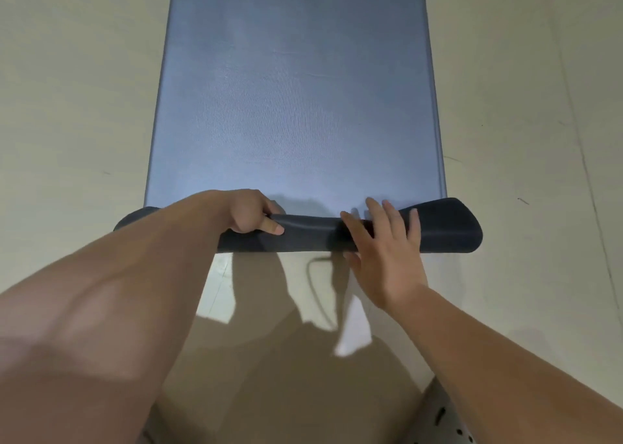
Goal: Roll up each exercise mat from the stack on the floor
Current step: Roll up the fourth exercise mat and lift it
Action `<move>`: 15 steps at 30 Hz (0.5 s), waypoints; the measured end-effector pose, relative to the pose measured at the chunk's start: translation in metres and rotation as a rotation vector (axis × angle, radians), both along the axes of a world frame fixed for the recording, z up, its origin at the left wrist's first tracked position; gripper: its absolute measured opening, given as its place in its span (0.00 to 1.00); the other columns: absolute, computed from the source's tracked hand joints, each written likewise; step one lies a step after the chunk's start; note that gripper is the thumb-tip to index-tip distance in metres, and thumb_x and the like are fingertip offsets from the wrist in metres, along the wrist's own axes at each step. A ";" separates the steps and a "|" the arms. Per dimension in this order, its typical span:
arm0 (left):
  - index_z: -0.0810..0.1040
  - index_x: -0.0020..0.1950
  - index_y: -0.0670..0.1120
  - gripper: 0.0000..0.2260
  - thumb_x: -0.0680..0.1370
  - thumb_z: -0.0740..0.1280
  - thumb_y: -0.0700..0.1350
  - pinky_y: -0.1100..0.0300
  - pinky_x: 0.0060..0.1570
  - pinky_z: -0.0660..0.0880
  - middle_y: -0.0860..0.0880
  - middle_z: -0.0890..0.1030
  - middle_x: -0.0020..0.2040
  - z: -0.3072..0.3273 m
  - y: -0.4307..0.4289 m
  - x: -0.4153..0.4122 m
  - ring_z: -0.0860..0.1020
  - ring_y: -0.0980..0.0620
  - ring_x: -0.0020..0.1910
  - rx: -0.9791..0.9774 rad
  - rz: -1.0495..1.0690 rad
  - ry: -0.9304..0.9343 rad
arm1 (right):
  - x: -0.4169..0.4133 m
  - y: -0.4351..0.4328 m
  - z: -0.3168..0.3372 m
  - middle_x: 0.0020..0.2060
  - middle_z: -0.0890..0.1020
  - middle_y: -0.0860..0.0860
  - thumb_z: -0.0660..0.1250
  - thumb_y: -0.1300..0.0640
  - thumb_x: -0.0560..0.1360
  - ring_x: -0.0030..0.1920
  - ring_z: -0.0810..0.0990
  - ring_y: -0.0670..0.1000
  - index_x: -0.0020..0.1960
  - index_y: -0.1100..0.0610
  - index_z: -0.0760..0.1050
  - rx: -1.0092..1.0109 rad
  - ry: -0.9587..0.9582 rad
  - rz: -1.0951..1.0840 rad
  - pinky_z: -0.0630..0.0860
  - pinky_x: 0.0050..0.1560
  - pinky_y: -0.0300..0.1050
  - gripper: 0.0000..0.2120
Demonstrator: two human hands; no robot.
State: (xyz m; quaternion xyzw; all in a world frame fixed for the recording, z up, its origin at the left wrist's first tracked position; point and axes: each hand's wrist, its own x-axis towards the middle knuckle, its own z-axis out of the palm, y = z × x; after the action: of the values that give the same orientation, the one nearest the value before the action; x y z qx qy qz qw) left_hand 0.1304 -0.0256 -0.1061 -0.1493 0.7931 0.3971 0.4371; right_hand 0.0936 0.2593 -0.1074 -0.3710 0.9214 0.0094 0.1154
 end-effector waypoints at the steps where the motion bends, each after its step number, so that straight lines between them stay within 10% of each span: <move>1: 0.80 0.43 0.62 0.07 0.80 0.71 0.51 0.59 0.50 0.69 0.61 0.81 0.46 -0.002 0.001 -0.003 0.79 0.53 0.51 -0.009 0.032 0.021 | 0.005 -0.001 0.000 0.79 0.62 0.60 0.69 0.48 0.78 0.80 0.59 0.66 0.81 0.48 0.64 0.026 0.021 0.079 0.44 0.77 0.72 0.33; 3: 0.83 0.51 0.59 0.02 0.80 0.71 0.51 0.59 0.55 0.69 0.56 0.82 0.54 -0.007 0.001 -0.009 0.78 0.49 0.59 -0.093 0.059 0.044 | 0.013 -0.006 -0.002 0.84 0.48 0.60 0.66 0.43 0.79 0.83 0.44 0.66 0.85 0.47 0.50 0.183 -0.011 0.223 0.39 0.76 0.76 0.41; 6: 0.77 0.70 0.54 0.21 0.79 0.71 0.56 0.53 0.65 0.69 0.51 0.76 0.69 -0.013 0.005 -0.011 0.73 0.46 0.68 -0.290 0.079 0.085 | 0.013 -0.022 -0.010 0.81 0.29 0.57 0.63 0.39 0.80 0.79 0.27 0.67 0.82 0.49 0.29 0.352 -0.110 0.116 0.37 0.73 0.80 0.50; 11: 0.78 0.62 0.52 0.15 0.78 0.68 0.57 0.47 0.58 0.66 0.47 0.78 0.58 -0.017 0.035 0.003 0.73 0.42 0.59 -0.866 -0.009 0.442 | -0.015 -0.045 -0.027 0.78 0.24 0.60 0.72 0.31 0.70 0.77 0.26 0.70 0.80 0.52 0.23 0.438 -0.095 0.118 0.39 0.72 0.83 0.66; 15: 0.74 0.71 0.45 0.23 0.79 0.65 0.53 0.39 0.63 0.65 0.42 0.75 0.67 -0.031 0.069 0.046 0.70 0.37 0.66 -0.876 -0.133 0.662 | -0.035 -0.054 -0.042 0.79 0.26 0.60 0.76 0.30 0.66 0.78 0.27 0.69 0.80 0.53 0.22 0.471 -0.087 0.157 0.36 0.71 0.82 0.72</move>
State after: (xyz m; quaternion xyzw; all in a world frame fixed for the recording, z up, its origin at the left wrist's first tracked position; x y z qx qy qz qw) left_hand 0.1761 0.0438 -0.1373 -0.1341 0.9869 0.0274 0.0856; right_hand 0.0586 0.2050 -0.1497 -0.4042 0.8564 0.2170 0.2371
